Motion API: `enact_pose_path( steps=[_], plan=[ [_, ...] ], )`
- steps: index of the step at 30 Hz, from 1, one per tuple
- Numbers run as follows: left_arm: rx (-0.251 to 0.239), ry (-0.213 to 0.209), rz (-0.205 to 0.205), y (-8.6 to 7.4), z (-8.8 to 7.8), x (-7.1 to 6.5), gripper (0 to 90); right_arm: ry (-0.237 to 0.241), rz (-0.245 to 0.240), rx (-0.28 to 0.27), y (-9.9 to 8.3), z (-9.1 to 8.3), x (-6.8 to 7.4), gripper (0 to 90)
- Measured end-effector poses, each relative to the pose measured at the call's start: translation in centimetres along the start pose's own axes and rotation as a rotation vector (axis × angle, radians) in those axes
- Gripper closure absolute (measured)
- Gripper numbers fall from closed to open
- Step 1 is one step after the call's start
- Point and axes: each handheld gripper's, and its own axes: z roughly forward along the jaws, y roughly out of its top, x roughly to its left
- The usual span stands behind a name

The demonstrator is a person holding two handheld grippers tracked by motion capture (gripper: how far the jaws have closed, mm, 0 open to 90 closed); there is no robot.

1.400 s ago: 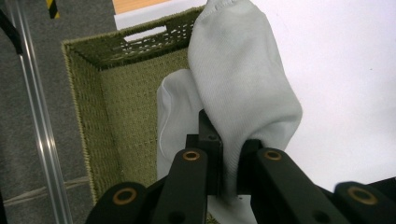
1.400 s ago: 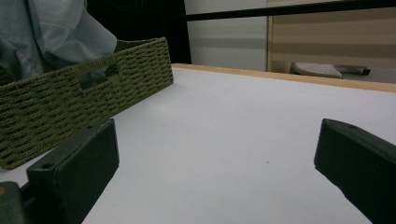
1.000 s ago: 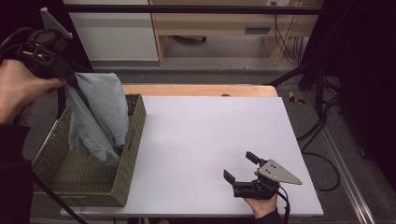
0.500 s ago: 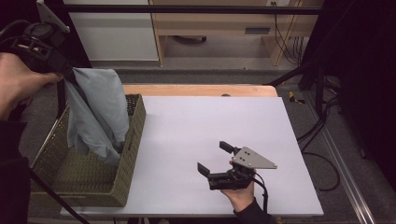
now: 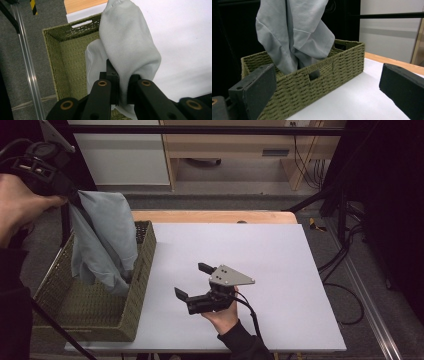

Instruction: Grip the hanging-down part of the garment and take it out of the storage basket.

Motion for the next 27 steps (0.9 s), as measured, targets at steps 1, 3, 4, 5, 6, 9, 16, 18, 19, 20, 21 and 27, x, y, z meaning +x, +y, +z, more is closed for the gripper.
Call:
enact_pose_path(
  steps=[1,3,4,5,6,9,16,18,19,20,21,27],
  plan=[
    [0.000,0.000,0.000,0.1,0.0,0.0,85.1,0.002,0.003,0.002,0.0,0.4,0.1,1.5],
    [0.000,0.001,-0.001,0.2,0.1,-0.1,85.1,0.008,-0.001,0.009,0.1,1.4,0.3,1.4],
    [0.001,0.001,0.002,0.2,0.1,-0.1,85.1,0.016,0.000,0.011,0.1,1.8,0.4,1.5],
    [0.001,0.000,0.004,0.3,0.2,-0.2,85.1,0.022,-0.001,0.009,0.1,2.3,0.6,1.5],
    [0.001,0.000,0.004,0.3,0.2,-0.2,85.1,0.022,-0.001,0.009,0.1,2.3,0.6,1.5],
    [0.000,0.004,0.009,0.4,0.3,-0.4,85.1,0.049,-0.007,0.018,0.2,4.1,1.4,1.6],
    [-0.001,0.007,0.013,0.4,-0.1,-0.4,85.1,0.091,-0.032,0.038,0.3,6.8,2.7,1.8],
    [0.001,0.008,0.009,0.4,-0.2,-0.3,85.1,0.100,-0.034,0.047,0.3,7.7,3.2,1.9],
    [-0.001,0.009,0.008,0.3,-0.2,-0.3,85.1,0.110,-0.039,0.051,0.2,8.1,3.4,1.9],
    [0.001,0.008,0.007,0.3,-0.2,-0.2,85.1,0.113,-0.048,0.055,0.2,8.6,3.6,2.0],
    [0.000,0.011,0.009,0.3,-0.2,-0.2,85.1,0.116,-0.051,0.066,0.1,9.0,3.8,2.1],
    [0.004,0.020,0.006,0.5,-0.3,-0.2,85.1,0.136,-0.064,0.090,-0.2,11.5,4.7,3.5]
  ],
)
